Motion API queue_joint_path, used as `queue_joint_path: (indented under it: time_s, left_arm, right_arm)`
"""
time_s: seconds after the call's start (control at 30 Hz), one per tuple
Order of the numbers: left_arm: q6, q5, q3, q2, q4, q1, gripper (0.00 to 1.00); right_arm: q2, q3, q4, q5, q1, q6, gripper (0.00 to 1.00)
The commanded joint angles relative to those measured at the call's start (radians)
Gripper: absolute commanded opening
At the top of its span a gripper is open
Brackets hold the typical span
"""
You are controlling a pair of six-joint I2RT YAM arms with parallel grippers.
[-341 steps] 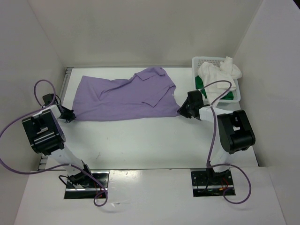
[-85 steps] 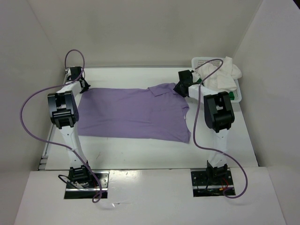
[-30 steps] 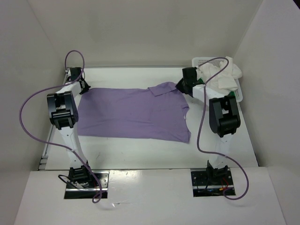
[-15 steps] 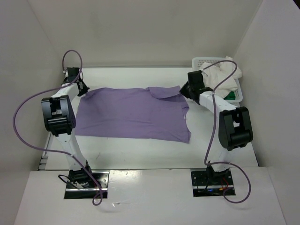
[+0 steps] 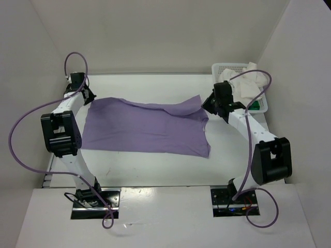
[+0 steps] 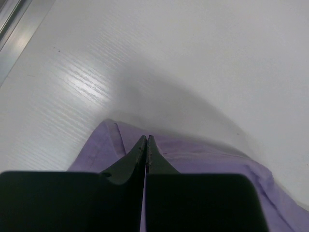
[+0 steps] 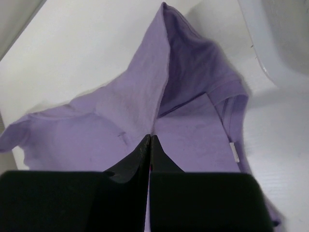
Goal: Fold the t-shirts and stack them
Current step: Fold the 1/3-folded T-shirt at the center of the board.
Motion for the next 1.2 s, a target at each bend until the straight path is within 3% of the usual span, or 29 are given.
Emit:
queue_joint_path:
  time_s: [0.0, 0.23, 0.47, 0.9, 1.13, 1.17]
  left_arm:
    - [0.028, -0.020, -0.009, -0.064, -0.012, 0.008, 0.00]
    - [0.028, -0.001, 0.003, -0.074, -0.023, 0.017, 0.00]
    - [0.037, -0.035, -0.086, -0.038, 0.013, 0.017, 0.00]
    - [0.037, -0.055, -0.057, -0.003, -0.010, 0.036, 0.00]
    - [0.046, -0.086, -0.023, 0.072, -0.026, 0.056, 0.00]
    - [0.047, -0.086, -0.013, 0.072, -0.035, 0.056, 0.04]
  right_arm:
    - [-0.101, 0.005, -0.067, -0.053, -0.006, -0.012, 0.00]
    - [-0.211, 0.019, -0.142, -0.085, -0.006, -0.003, 0.00]
    - [-0.213, -0.191, -0.108, -0.071, -0.006, 0.007, 0.00]
    - [-0.380, -0.093, -0.288, -0.105, -0.006, -0.001, 0.00]
    - [-0.440, -0.286, -0.289, -0.073, -0.006, 0.008, 0.00]
    - [-0.419, -0.311, -0.276, -0.073, -0.006, 0.008, 0.00]
